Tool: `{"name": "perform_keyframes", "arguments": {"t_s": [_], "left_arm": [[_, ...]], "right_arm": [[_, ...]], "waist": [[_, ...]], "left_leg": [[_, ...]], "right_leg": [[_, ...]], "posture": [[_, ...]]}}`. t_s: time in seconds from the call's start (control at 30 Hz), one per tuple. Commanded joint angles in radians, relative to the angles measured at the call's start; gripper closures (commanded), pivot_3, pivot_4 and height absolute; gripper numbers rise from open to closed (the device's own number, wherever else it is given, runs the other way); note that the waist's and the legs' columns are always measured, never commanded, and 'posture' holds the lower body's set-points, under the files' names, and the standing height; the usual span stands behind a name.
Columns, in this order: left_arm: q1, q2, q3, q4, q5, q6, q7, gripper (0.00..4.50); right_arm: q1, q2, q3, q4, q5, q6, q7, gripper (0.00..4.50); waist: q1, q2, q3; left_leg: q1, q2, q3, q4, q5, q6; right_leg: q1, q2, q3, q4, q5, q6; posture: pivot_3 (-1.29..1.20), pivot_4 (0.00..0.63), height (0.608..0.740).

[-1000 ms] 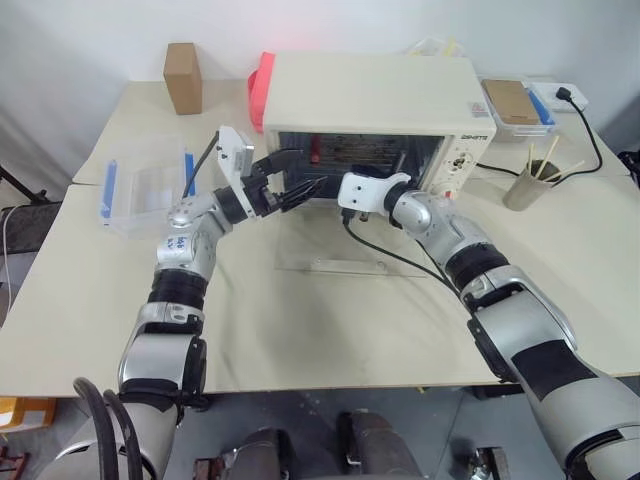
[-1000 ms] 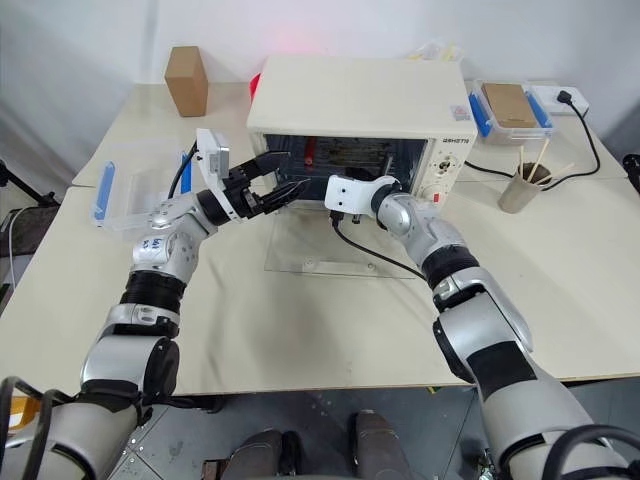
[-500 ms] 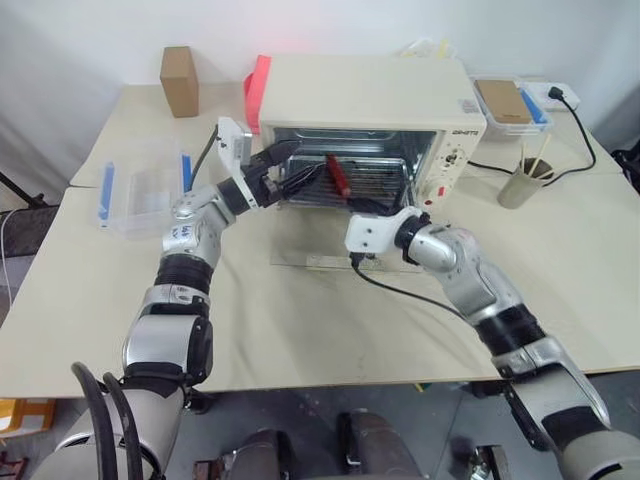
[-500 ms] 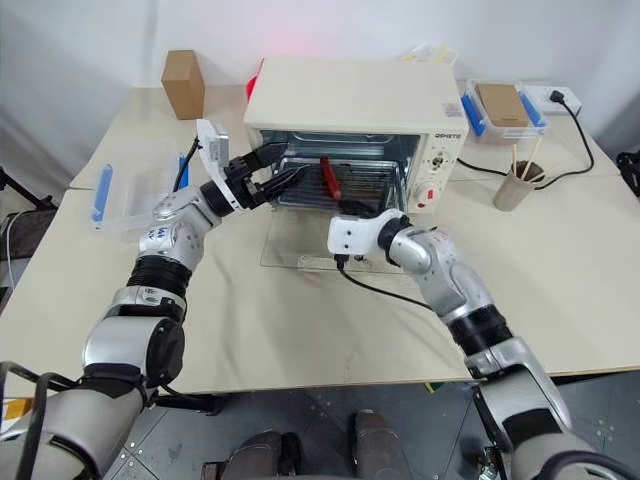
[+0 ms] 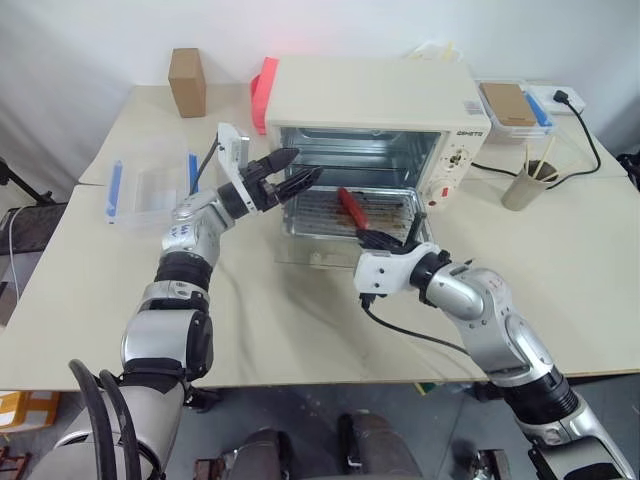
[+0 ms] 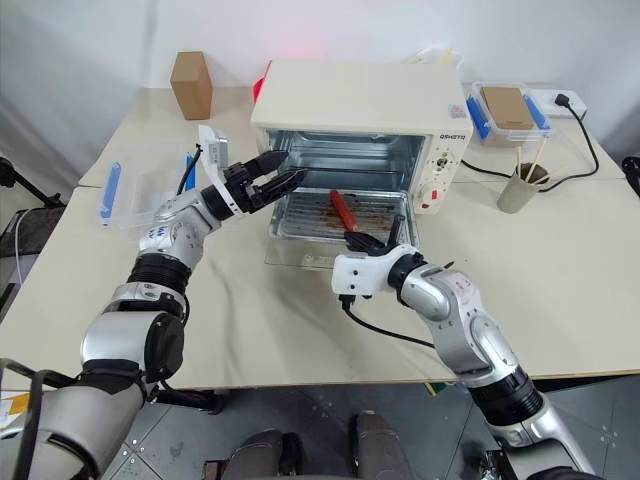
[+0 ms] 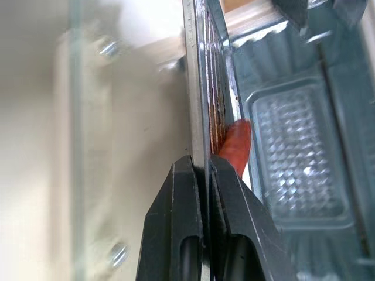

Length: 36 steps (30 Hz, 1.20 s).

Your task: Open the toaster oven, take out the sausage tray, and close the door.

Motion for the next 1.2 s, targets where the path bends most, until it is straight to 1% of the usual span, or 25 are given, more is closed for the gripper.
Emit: {"name": "perform_keyframes", "arguments": {"t_s": [0.03, 0.1, 0.13, 0.2, 0.27, 0.33, 0.37, 0.5, 0.6, 0.73, 0.83, 0.87, 0.93, 1.0, 1.1, 1.2], "left_arm": [[-0.024, 0.082, 0.043, -0.029, -0.05, 0.261, 0.01, 0.0], [-0.019, 0.108, 0.04, -0.051, -0.061, 0.37, -0.003, 0.0], [-0.012, 0.13, 0.034, -0.067, -0.068, 0.46, -0.015, 0.0], [-0.001, 0.191, -0.02, -0.101, -0.062, 0.707, -0.037, 0.0], [0.015, 0.226, -0.049, -0.143, -0.074, 0.86, -0.056, 0.0], [0.012, 0.236, -0.002, -0.179, -0.149, 1.054, -0.043, 0.0], [0.012, 0.236, 0.017, -0.193, -0.17, 1.114, -0.032, 0.0], [0.047, 0.205, 0.063, -0.27, -0.201, 1.236, 0.048, 0.0], [0.061, 0.168, 0.137, -0.298, -0.226, 1.301, 0.121, 0.0], [0.083, 0.124, 0.204, -0.345, -0.251, 1.368, 0.187, 0.0], [0.091, 0.1, 0.248, -0.359, -0.255, 1.392, 0.237, 0.59], [0.092, 0.094, 0.26, -0.364, -0.255, 1.395, 0.251, 0.85], [0.092, 0.085, 0.287, -0.366, -0.257, 1.406, 0.277, 1.52], [0.091, 0.081, 0.305, -0.352, -0.272, 1.415, 0.298, 2.1], [0.091, 0.078, 0.312, -0.33, -0.307, 1.417, 0.325, 3.07], [0.094, 0.071, 0.323, -0.313, -0.338, 1.417, 0.357, 3.93]], "right_arm": [[0.02, -0.019, -0.037, -0.095, -0.01, 0.005, 0.013, 4.46], [0.03, -0.02, -0.037, -0.104, -0.012, 0.007, 0.012, 4.46], [0.037, -0.023, -0.036, -0.11, -0.01, -0.001, 0.012, 4.46], [0.033, -0.033, -0.032, -0.119, -0.013, -0.058, -0.013, 4.46], [0.023, -0.032, -0.033, -0.119, -0.013, -0.09, -0.029, 4.46], [0.009, -0.034, -0.028, -0.101, -0.002, -0.125, -0.029, 4.46], [0.006, -0.034, -0.028, -0.094, 0.003, -0.136, -0.028, 4.46], [-0.023, -0.024, -0.019, -0.066, 0.0, -0.182, -0.04, 4.46], [-0.049, -0.014, -0.007, -0.041, 0.001, -0.205, -0.035, 4.46], [-0.077, 0.0, 0.001, -0.009, 0.007, -0.233, -0.034, 4.46], [-0.088, 0.006, -0.001, 0.007, 0.008, -0.246, -0.033, 4.46], [-0.089, 0.006, -0.003, 0.013, 0.009, -0.249, -0.033, 4.46], [-0.086, 0.005, -0.007, 0.02, 0.011, -0.257, -0.032, 4.46], [-0.082, 0.003, -0.011, 0.025, 0.015, -0.267, -0.033, 4.46], [-0.081, 0.004, -0.013, 0.031, 0.022, -0.279, -0.032, 4.46], [-0.079, 0.005, -0.014, 0.036, 0.037, -0.285, -0.028, 4.46]], "waist": [[-0.003, 0.0, 0.0], [-0.003, -0.001, 0.0], [-0.001, -0.001, 0.001], [0.0, -0.001, 0.001], [0.0, -0.002, 0.001], [0.002, -0.002, 0.001], [0.003, -0.003, 0.002], [0.006, -0.004, 0.002], [0.007, -0.004, 0.002], [0.003, -0.004, 0.002], [0.003, -0.004, 0.002], [0.003, -0.004, 0.002], [0.003, -0.004, 0.002], [0.003, -0.004, 0.002], [0.004, -0.004, 0.002], [0.004, -0.004, 0.002]], "left_leg": [[0.0, 0.0, 0.0, 0.0, 0.0, 0.0], [0.001, 0.0, 0.0, 0.0, 0.0, 0.0], [0.001, 0.0, 0.0, 0.0, 0.0, 0.0], [0.001, 0.0, -0.001, 0.0, 0.0, 0.0], [0.0, 0.0, -0.001, 0.0, -0.001, 0.0], [0.0, 0.0, -0.001, 0.0, -0.001, 0.0], [0.0, 0.0, -0.002, 0.0, -0.001, 0.0], [0.0, 0.0, -0.003, 0.001, -0.001, 0.0], [0.0, 0.0, -0.003, 0.001, -0.001, 0.0], [0.0, 0.0, -0.003, 0.002, -0.001, 0.0], [0.001, 0.0, -0.003, 0.002, -0.001, 0.0], [0.001, 0.0, -0.003, 0.002, -0.001, 0.0], [0.001, 0.0, -0.002, 0.002, -0.001, 0.0], [0.001, 0.0, -0.002, 0.002, -0.001, 0.0], [0.001, 0.0, -0.002, 0.002, -0.001, 0.0], [0.001, 0.0, -0.002, 0.002, -0.001, 0.0]], "right_leg": [[0.0, 0.0, 0.0, 0.001, 0.0, 0.0], [0.0, 0.001, 0.001, 0.001, 0.0, 0.0], [0.0, 0.001, 0.0, 0.001, 0.0, 0.0], [0.0, 0.001, 0.0, 0.001, 0.0, 0.0], [0.0, 0.001, 0.001, 0.001, 0.0, 0.0], [0.0, 0.0, 0.0, 0.001, 0.0, 0.0], [0.0, 0.0, 0.0, 0.001, 0.0, 0.0], [0.001, -0.001, 0.0, 0.001, 0.0, 0.0], [0.001, -0.001, 0.0, 0.002, 0.0, 0.0], [0.001, -0.001, 0.0, 0.003, 0.0, 0.0], [0.001, -0.001, -0.001, 0.003, 0.0, 0.0], [0.001, -0.001, 0.0, 0.003, 0.0, 0.0], [0.001, -0.001, 0.0, 0.003, 0.0, 0.0], [0.001, -0.001, 0.0, 0.003, 0.0, 0.0], [0.001, -0.001, -0.001, 0.003, 0.0, 0.0], [0.001, -0.001, 0.0, 0.003, 0.0, 0.0]], "posture": [[0.0, 0.15, 0.74], [0.0, 0.15, 0.74], [0.0, 0.15, 0.74], [0.0, 0.15, 0.74], [0.0, 0.15, 0.74], [0.0, 0.15, 0.74], [0.0, 0.15, 0.74], [0.0, 0.15, 0.74], [0.0, 0.15, 0.74], [0.0, 0.15, 0.74], [0.0, 0.15, 0.74], [0.0, 0.15, 0.74], [0.0, 0.15, 0.74], [0.0, 0.15, 0.74], [0.0, 0.15, 0.74], [0.0, 0.15, 0.74]]}}
